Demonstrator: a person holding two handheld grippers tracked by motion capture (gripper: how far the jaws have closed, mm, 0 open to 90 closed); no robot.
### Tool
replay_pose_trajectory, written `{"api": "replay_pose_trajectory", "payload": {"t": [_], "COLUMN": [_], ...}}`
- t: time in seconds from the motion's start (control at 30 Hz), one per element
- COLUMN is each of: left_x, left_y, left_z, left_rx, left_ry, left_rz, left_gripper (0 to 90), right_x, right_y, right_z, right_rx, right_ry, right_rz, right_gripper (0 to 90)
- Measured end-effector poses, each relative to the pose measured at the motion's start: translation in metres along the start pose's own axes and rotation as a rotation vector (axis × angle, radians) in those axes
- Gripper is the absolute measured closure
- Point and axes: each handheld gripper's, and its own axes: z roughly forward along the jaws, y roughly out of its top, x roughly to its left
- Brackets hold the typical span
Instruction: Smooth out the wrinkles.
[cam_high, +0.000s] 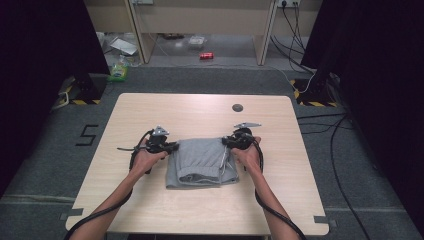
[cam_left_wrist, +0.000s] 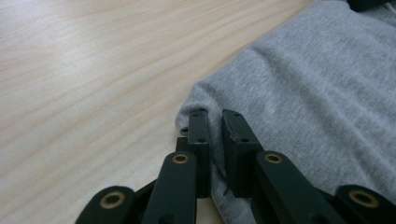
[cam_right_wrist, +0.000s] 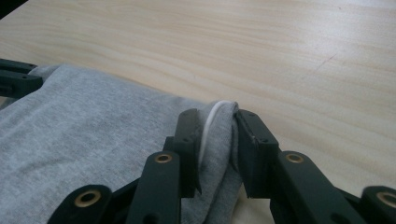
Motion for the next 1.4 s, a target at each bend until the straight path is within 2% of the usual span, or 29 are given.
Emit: {"api": "replay_pose_trajectory", "payload": {"t": [0.1,0.17,0.37,0.57,0.67,0.7,0.77,0.8,0.87,1.03,1.13,1.23,1.4], "left_x": [0.004,0.006,0.008,0.013,0.015,0.016,0.019,0.021,0.023,0.022,0.021,0.018,0.01], "left_y": [0.005,0.009,0.016,0.015,0.015,0.016,0.015,0.015,0.014,0.012,0.01,0.008,0.002], "left_z": [0.004,0.007,0.014,0.017,0.016,0.015,0.011,0.008,0.001,-0.016,-0.027,-0.035,-0.046], "left_rx": [-0.006,-0.006,0.013,0.014,0.017,0.015,0.0,-0.009,-0.024,-0.033,-0.039,-0.034,-0.031], "left_ry": [0.0,-0.001,0.005,0.005,0.003,0.008,0.017,0.016,0.002,-0.021,-0.026,-0.037,-0.049], "left_rz": [-0.001,-0.015,-0.008,-0.04,-0.057,-0.059,-0.092,-0.11,-0.128,-0.146,-0.147,-0.136,-0.124], "left_gripper": [82.1,82.1,81.8,80.3,75.8,72.6,64.9,57.6,56.2,44.7,41.6,39.3,35.2], "right_x": [-0.003,-0.005,-0.013,-0.013,-0.015,-0.015,-0.016,-0.017,-0.018,-0.018,-0.015,-0.01,-0.001], "right_y": [0.003,0.004,0.003,0.005,0.005,0.005,0.005,0.005,0.005,0.003,0.003,0.002,-0.003], "right_z": [0.003,0.004,0.004,0.006,0.005,0.003,-0.001,-0.007,-0.01,-0.028,-0.038,-0.045,-0.054], "right_rx": [-0.001,0.0,-0.007,-0.003,0.002,-0.005,-0.011,-0.026,-0.032,-0.069,-0.072,-0.067,-0.059], "right_ry": [-0.01,-0.014,-0.017,-0.027,-0.018,-0.019,-0.015,-0.014,-0.009,0.004,0.005,-0.017,-0.014], "right_rz": [0.004,0.008,0.031,0.026,0.055,0.065,0.08,0.093,0.099,0.113,0.101,0.067,0.025], "right_gripper": [71.2,71.2,71.2,70.5,66.3,63.4,57.4,51.3,49.9,45.2,44.2,43.0,41.7]}}
